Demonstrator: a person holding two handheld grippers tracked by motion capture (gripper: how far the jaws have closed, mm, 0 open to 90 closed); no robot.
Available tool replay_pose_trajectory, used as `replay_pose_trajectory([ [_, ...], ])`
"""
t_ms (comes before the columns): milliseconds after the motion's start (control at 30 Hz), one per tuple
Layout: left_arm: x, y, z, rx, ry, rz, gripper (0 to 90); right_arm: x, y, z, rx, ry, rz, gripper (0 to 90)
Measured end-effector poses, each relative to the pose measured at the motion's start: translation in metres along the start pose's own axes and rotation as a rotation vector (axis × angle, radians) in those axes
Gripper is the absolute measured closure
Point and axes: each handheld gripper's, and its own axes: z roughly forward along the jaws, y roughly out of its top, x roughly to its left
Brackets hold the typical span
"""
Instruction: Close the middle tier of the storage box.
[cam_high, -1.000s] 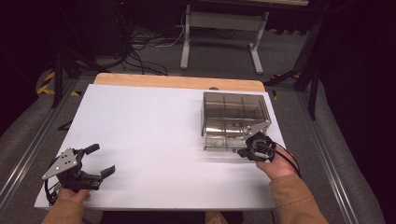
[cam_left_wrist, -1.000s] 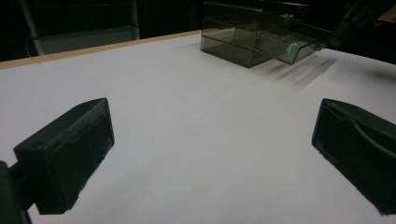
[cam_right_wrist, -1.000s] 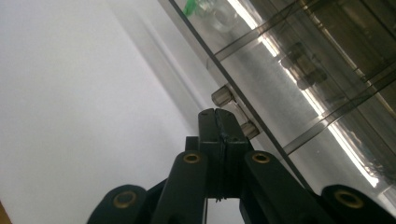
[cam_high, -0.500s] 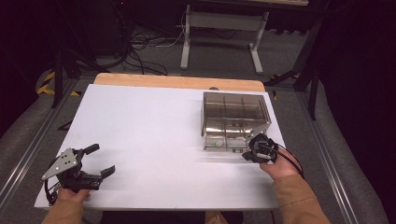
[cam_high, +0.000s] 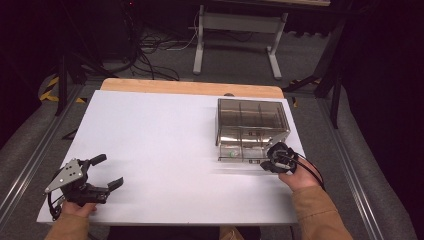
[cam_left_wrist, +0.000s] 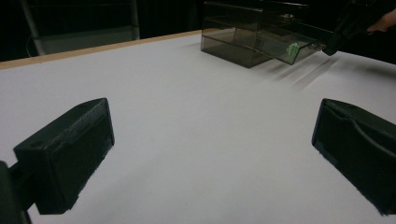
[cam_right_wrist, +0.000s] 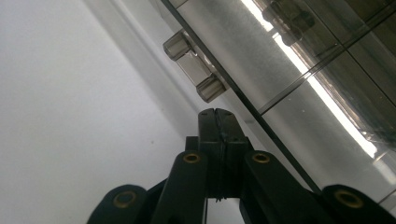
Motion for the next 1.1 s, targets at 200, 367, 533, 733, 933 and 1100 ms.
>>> replay_pose_trajectory([
  [200, 0.0, 0.0, 0.0, 0.0, 0.0, 0.001, 0.2, -0.002, 0.001, 0.002, -0.005, -0.008, 0.002, 90.0],
  [367, 0.0, 0.0, 0.0, 0.0, 0.0, 0.0, 0.2, -0.001, 0.002, 0.002, -0.006, -0.008, -0.001, 90.0],
  [533, 0.0, 0.0, 0.0, 0.0, 0.0, 0.0, 0.1, 0.0, 0.004, 0.002, -0.01, -0.008, -0.002, 90.0],
  [733, 0.0, 0.0, 0.0, 0.001, 0.0, 0.0, 0.2, -0.002, 0.007, 0.001, -0.021, -0.027, -0.005, 90.0],
  [933, 0.0, 0.0, 0.0, 0.001, 0.001, 0.0, 0.2, -0.004, 0.01, 0.0, -0.037, -0.057, 0.005, 90.0],
  [1100, 0.0, 0.0, 0.0, 0.001, 0.001, 0.001, 0.2, -0.006, 0.013, 0.0, -0.059, -0.082, 0.022, 90.0],
])
